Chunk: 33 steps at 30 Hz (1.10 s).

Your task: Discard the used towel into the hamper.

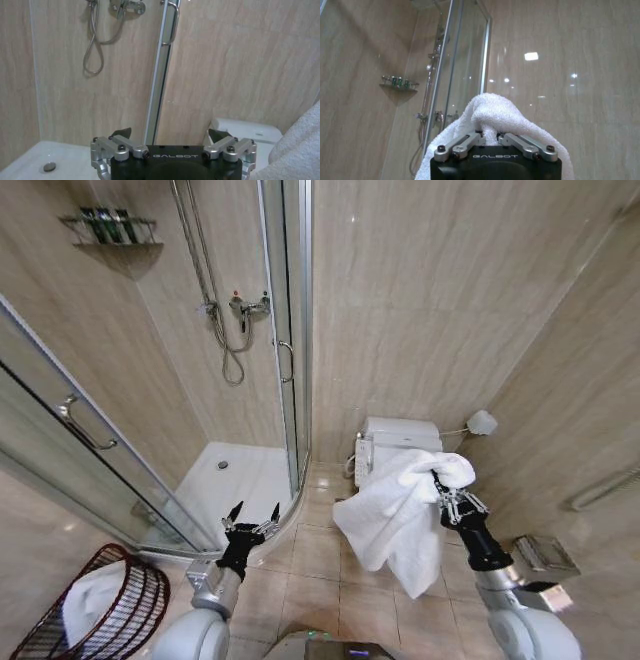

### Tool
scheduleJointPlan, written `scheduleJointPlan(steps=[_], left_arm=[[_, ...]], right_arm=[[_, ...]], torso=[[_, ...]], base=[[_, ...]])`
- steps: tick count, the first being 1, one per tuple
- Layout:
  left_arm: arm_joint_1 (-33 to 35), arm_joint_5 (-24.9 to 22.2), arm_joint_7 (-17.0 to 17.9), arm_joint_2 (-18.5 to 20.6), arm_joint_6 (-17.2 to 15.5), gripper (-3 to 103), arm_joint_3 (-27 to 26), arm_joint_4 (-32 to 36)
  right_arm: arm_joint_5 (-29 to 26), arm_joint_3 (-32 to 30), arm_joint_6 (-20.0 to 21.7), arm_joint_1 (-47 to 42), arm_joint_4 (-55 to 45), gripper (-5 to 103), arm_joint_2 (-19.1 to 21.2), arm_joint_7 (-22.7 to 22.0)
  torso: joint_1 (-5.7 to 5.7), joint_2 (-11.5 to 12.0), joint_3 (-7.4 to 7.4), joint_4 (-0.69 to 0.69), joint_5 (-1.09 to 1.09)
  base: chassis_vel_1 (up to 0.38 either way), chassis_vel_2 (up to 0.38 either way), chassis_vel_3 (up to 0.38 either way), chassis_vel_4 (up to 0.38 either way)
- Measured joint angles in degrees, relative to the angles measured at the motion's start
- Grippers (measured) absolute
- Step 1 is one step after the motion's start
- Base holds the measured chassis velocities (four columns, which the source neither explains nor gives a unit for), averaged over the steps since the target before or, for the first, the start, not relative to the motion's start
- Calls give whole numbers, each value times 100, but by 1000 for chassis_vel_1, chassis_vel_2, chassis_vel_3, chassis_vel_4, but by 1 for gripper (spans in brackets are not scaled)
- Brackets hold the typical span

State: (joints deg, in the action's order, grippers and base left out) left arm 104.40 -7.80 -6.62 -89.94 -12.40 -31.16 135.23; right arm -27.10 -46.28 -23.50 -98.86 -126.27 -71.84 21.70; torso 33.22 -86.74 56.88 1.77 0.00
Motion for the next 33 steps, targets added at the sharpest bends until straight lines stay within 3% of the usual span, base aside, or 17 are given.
scheduleJointPlan(steps=[11,33], left_arm=[[0,0,0,0,0,100,0,0],[0,0,0,0,0,100,0,0]], right_arm=[[8,10,-6,4,-24,8,26,3],[5,-23,-33,-39,-18,8,34,18]], torso=[[174,-376,203,0,0],[194,-430,243,1,0]], base=[[0,0,0,0],[11,11,10,12]])
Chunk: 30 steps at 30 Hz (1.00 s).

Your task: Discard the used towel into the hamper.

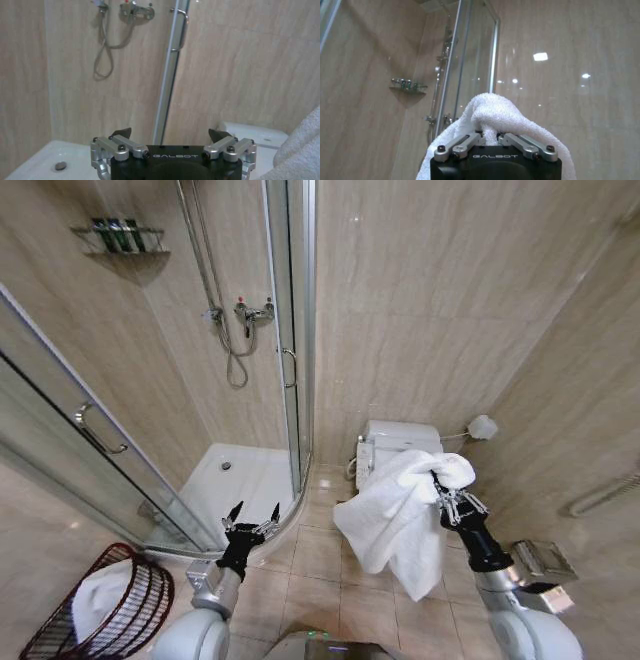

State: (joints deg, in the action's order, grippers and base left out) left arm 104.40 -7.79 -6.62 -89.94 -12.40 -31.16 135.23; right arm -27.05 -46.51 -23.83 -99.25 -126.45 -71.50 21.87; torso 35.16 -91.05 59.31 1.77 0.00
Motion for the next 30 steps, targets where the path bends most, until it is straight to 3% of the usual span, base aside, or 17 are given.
scheduleJointPlan(steps=[30], left_arm=[[0,0,0,0,0,100,0,0]], right_arm=[[3,22,-20,-4,18,8,-38,21]], torso=[[-18,47,-27,0,0]], base=[[106,101,104,105]])
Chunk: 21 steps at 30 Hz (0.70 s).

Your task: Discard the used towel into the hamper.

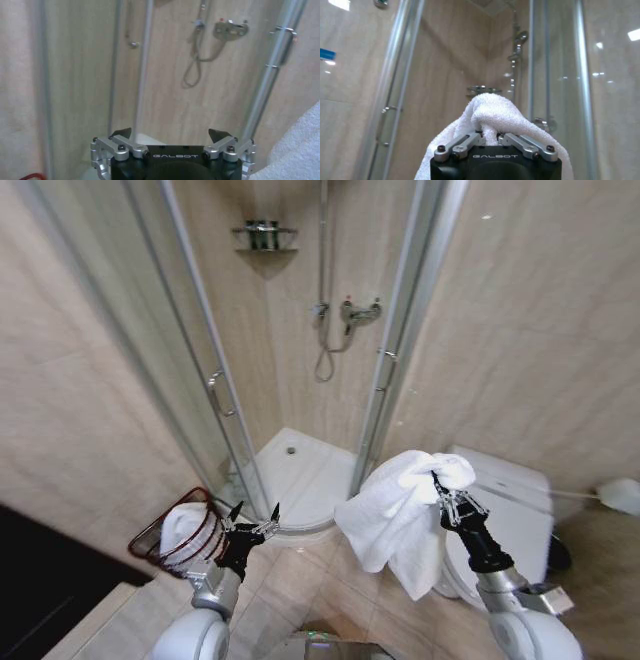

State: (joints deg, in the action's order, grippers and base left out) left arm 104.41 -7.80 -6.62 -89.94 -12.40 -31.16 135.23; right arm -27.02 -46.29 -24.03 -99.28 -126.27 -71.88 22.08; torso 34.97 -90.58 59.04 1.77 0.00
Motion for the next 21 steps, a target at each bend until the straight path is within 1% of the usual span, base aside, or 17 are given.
scheduleJointPlan(steps=[16,21], left_arm=[[0,0,0,0,0,100,0,0],[0,0,0,0,0,100,0,0]], right_arm=[[0,-7,-19,-2,15,8,-1,0],[-1,-28,43,-41,-25,8,1,-142]], torso=[[-4,7,-5,0,0],[-4,9,-5,1,1]], base=[[121,128,119,124],[125,118,128,124]])
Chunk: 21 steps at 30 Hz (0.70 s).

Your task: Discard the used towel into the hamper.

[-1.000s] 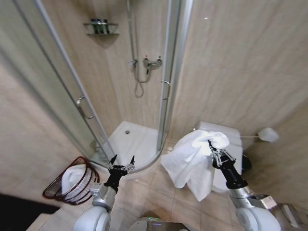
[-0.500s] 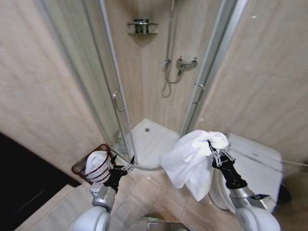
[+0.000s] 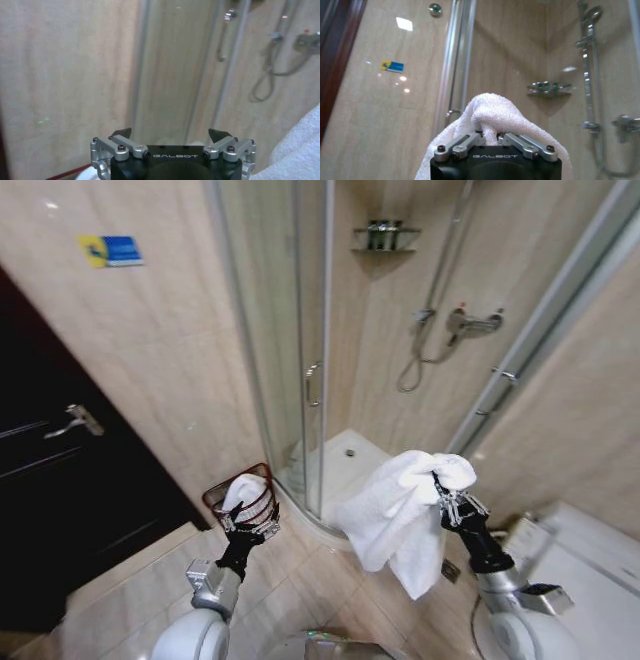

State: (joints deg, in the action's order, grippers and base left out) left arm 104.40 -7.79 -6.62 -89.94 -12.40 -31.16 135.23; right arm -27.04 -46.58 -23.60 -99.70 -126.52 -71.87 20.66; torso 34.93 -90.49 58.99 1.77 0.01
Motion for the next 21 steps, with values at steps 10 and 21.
scheduleJointPlan(steps=[10,21], left_arm=[[0,0,0,0,0,100,0,0],[0,0,0,1,0,100,0,0]], right_arm=[[-20,4,48,3,-66,8,4,-105],[-136,43,92,6,-118,8,3,-249]], torso=[[0,1,-1,0,-1],[-2,2,-2,0,-2]], base=[[124,127,131,136],[127,129,130,126]])
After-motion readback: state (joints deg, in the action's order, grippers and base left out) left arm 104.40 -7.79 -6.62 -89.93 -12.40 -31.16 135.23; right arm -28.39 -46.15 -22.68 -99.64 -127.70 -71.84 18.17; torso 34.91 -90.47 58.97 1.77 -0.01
